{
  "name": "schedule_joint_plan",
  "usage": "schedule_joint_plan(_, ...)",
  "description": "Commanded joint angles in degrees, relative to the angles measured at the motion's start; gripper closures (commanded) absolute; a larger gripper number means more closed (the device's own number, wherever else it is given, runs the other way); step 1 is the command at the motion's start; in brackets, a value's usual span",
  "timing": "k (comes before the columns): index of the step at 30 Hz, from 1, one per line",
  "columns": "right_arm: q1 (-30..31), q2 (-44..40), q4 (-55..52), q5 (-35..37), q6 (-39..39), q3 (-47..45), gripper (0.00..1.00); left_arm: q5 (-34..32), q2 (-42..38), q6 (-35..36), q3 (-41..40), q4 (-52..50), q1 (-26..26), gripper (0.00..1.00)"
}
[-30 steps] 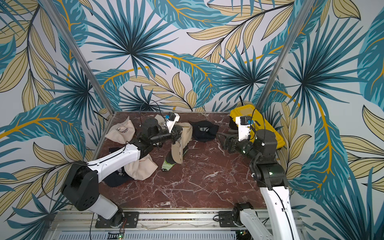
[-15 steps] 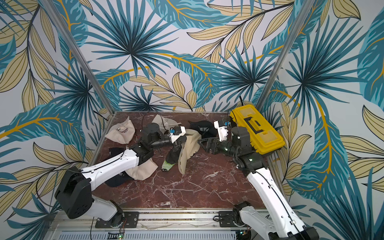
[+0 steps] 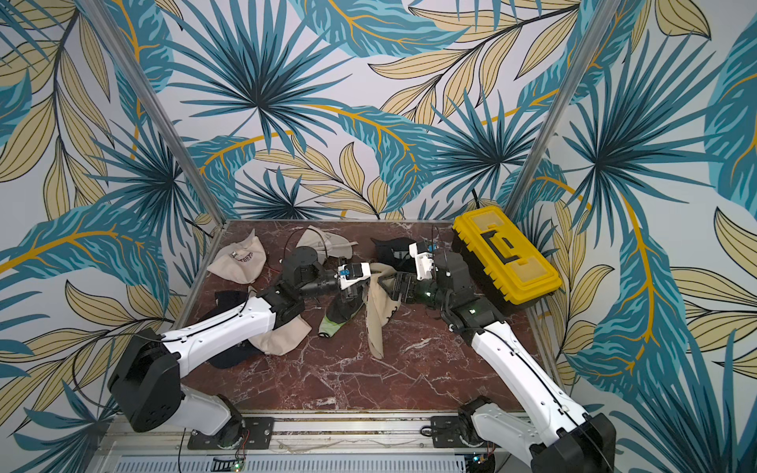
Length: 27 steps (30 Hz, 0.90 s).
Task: Open the adjustable buckle of the baseball cap
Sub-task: Pick up the baseball cap from the center of the board.
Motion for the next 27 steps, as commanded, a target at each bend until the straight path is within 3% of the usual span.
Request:
schedule_joint_plan(1,0.3,2.1,6.4,0.1,4.0,-1.8,0.36,1.1,-2.0,1.3,0.9,1.6,-0.6,1.00)
schedule_joint_plan(6,0.3,3.4,9.5,-2.2,5.1,-2.8,0.88,-2.0,-2.1,0.1,1.6,1.7,-0.6,1.00)
schedule_joint_plan(8,0.2,3.0,10.1,-2.5,4.7,-3.1,1.00,-3.2,-2.3,-0.3,1.6,1.7,-0.7,1.00)
schedule_joint_plan(16,0.1,0.8,7.7,-0.2,-6.9,0.3,1.00,-10.9,-4.6,-5.0,-0.8,1.7,-0.7,0.94)
schedule_joint_plan(17,0.2,0.8,6.8,-1.0,-9.5,1.3,1.00,-12.1,-4.9,-5.5,-1.0,1.7,-0.6,0.85)
schedule_joint_plan(18,0.2,0.5,6.4,-1.2,-11.8,1.8,1.00,-13.1,-5.0,-5.7,-1.2,1.7,-0.7,0.69)
schedule_joint_plan(23,-0.4,-2.1,8.6,-1.5,-21.1,0.5,1.00,-16.7,-5.8,-7.8,-3.2,1.7,-0.6,0.24)
schedule_joint_plan(25,-0.8,-2.9,9.8,-1.5,-23.9,-0.3,1.00,-20.1,-6.3,-9.4,-4.3,1.7,-0.6,0.17)
schedule_joint_plan(27,-1.6,-3.2,10.2,-1.5,-26.5,-0.3,1.00,-26.5,-6.9,-11.7,-5.8,1.8,-0.4,0.16)
